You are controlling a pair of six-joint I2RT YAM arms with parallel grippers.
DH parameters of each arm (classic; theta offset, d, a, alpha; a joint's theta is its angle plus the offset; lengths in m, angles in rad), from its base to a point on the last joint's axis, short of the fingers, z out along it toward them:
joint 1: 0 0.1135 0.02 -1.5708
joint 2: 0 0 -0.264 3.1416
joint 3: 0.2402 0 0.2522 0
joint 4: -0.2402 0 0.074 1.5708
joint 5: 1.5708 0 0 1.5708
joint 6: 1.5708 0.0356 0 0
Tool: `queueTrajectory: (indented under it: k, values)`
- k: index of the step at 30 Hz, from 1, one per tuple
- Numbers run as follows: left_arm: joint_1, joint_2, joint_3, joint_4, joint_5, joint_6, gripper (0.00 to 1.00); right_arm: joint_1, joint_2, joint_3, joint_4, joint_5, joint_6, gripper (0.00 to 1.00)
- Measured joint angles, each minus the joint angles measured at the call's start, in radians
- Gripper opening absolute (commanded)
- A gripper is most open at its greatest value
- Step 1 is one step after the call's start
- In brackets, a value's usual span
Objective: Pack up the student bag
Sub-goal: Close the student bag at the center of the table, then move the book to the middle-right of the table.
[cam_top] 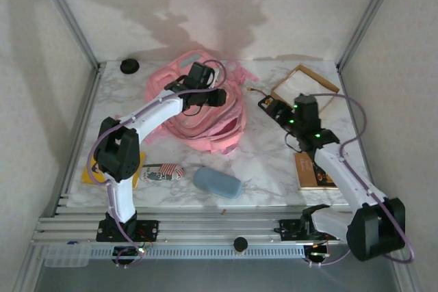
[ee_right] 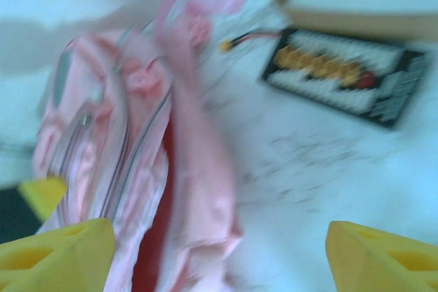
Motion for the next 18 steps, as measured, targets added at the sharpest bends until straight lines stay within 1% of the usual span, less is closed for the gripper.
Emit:
queueTrajectory:
  k: [4, 7, 9, 12, 14, 15, 18]
  values:
    - [-0.016, -0.103, -0.126, 0.060, 0.011, -0.087, 0.62, -0.178, -0.045, 0.000, -0.124, -0.003, -0.019, 0.98]
    - [-0.055, -0.200, -0.192, 0.114, 0.011, -0.148, 0.68, -0.320, -0.070, -0.010, -0.211, 0.000, -0.025, 0.99]
    - [-0.103, -0.262, -0.226, 0.173, 0.020, -0.188, 0.71, -0.432, -0.095, -0.032, -0.252, -0.001, -0.029, 0.99]
    - [-0.171, -0.319, -0.271, 0.254, 0.034, -0.239, 0.76, -0.591, -0.121, -0.081, -0.276, -0.002, -0.044, 0.99]
    - [-0.209, -0.337, -0.301, 0.298, 0.043, -0.270, 0.78, -0.680, -0.122, -0.116, -0.278, 0.001, -0.060, 0.99]
    - [-0.225, -0.338, -0.313, 0.314, 0.048, -0.283, 0.80, -0.716, -0.114, -0.129, -0.279, 0.001, -0.071, 0.99]
    - [-0.263, -0.336, -0.340, 0.335, 0.049, -0.312, 0.81, -0.779, -0.054, -0.136, -0.253, -0.003, -0.100, 0.99]
